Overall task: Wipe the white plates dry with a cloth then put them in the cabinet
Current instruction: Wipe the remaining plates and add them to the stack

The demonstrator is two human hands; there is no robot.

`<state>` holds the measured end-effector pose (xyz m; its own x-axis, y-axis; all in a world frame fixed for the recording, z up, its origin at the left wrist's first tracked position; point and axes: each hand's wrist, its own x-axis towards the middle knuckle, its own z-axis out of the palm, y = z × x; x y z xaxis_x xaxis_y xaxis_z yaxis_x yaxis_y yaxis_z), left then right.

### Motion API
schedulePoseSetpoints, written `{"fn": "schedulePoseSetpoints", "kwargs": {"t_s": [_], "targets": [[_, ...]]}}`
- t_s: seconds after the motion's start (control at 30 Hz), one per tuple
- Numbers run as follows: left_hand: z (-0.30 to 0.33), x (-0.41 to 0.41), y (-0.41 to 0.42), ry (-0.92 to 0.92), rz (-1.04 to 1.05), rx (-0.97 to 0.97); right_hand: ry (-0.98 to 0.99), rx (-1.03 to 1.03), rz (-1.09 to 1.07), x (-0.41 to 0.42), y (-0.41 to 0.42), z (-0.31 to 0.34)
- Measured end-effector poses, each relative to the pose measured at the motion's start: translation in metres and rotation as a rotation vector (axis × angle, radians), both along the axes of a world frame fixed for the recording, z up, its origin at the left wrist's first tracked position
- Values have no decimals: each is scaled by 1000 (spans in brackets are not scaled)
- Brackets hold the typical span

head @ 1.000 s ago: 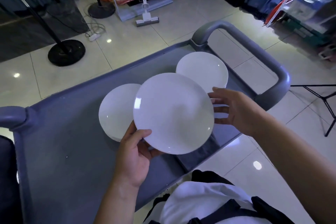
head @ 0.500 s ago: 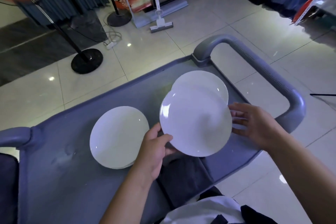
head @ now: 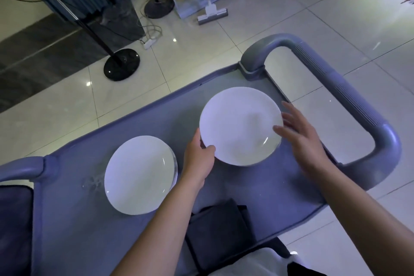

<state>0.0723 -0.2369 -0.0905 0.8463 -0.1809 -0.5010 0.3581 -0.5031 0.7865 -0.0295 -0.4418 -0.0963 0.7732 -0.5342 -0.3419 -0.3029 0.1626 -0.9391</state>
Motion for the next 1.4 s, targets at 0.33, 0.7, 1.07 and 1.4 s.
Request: {"fn": "schedulePoseSetpoints", "kwargs": {"t_s": [0.33, 0.7, 1.07, 1.4], "targets": [[-7, 3, 4, -11, -166, 130, 218, -543, 321, -11, 16, -24], [13, -13, 112, -233, 36, 16, 86, -661, 266, -15, 82, 37], [-43, -45, 272, -147, 401, -5, 367, 150, 345, 57, 237, 8], [-64, -55, 274, -226, 252, -134, 489, -7, 69, 82, 270, -5]]}}
